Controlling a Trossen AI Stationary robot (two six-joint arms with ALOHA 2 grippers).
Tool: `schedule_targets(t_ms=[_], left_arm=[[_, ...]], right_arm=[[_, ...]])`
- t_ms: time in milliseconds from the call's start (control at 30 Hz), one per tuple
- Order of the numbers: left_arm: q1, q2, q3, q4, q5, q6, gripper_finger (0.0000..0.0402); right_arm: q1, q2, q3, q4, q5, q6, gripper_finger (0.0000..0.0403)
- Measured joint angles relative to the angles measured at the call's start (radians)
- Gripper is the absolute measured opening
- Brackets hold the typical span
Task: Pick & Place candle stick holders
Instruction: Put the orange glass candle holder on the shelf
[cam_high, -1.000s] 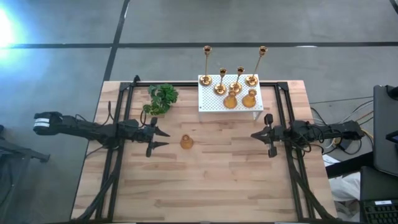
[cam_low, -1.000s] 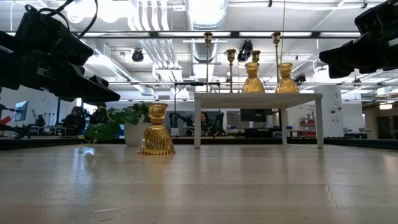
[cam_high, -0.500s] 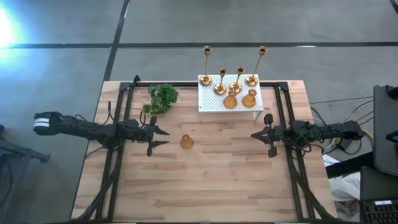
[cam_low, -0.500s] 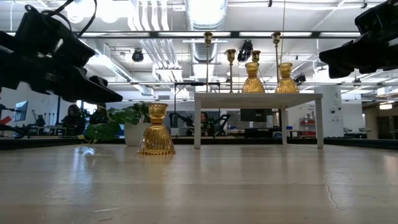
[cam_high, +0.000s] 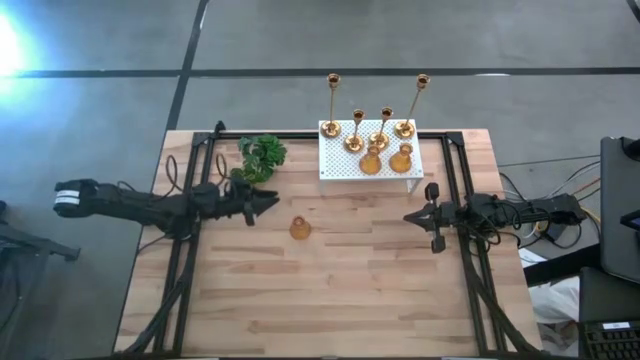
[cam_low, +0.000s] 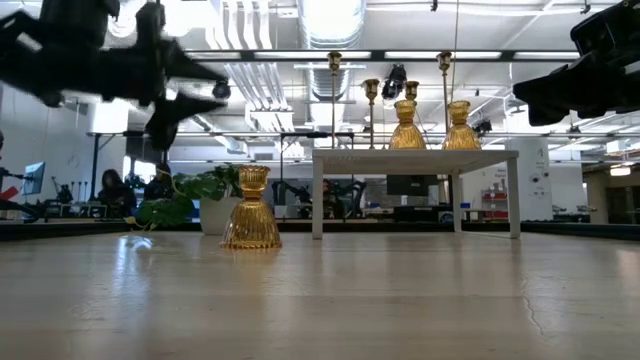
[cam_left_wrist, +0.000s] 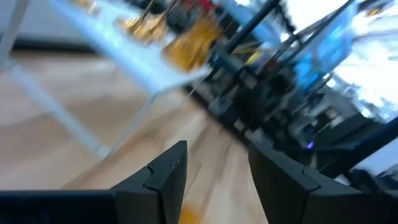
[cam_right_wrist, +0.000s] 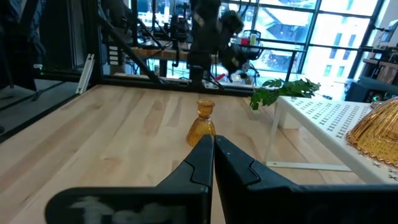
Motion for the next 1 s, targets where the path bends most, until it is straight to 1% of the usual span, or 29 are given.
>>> schedule_targets(t_ms=[133,267,300,367,400,467,600,667,733,800,1000], left_arm=[[0.000,0.000,0.096,0.000,-0.001,0.085,0.0177],[-0.001,0.002,0.190,-0.003,-0.015,0.098,0.0177],[-0.001,0.003,0.213,-0.011,-0.008,0.126,0.0177],[0.001,0.003,0.261,-0.064,0.071,0.247,0.0177],[0.003,0.003,0.290,-0.115,0.124,0.320,0.0177],[0.003,0.003,0.360,-0.293,0.196,0.412,0.0177],[0.006,0.051,0.549,-0.808,0.211,0.502,0.0177],[0.006,0.097,0.635,-0.988,0.210,0.543,0.0177],[0.006,0.151,0.700,-1.097,0.211,0.584,0.0177],[0.006,0.208,0.751,-1.170,0.211,0.635,0.0177],[0.006,0.383,0.826,-1.260,0.211,0.748,0.0177]], right_arm=[[0.000,0.000,0.000,0.000,0.000,0.000,0.0009],[0.000,0.000,0.000,0.000,0.000,0.000,0.0009],[0.000,0.000,0.000,0.000,0.000,0.000,0.0009],[0.000,0.000,0.000,0.000,0.000,0.000,0.0009],[0.000,0.000,0.000,0.000,0.000,0.000,0.0009],[0.000,0.000,0.000,0.000,0.000,0.000,0.0009],[0.000,0.000,0.000,0.000,0.000,0.000,0.0009],[0.000,0.000,0.000,0.000,0.000,0.000,0.0009],[0.000,0.000,0.000,0.000,0.000,0.000,0.0009],[0.000,0.000,0.000,0.000,0.000,0.000,0.0009],[0.000,0.000,0.000,0.000,0.000,0.000,0.0009]])
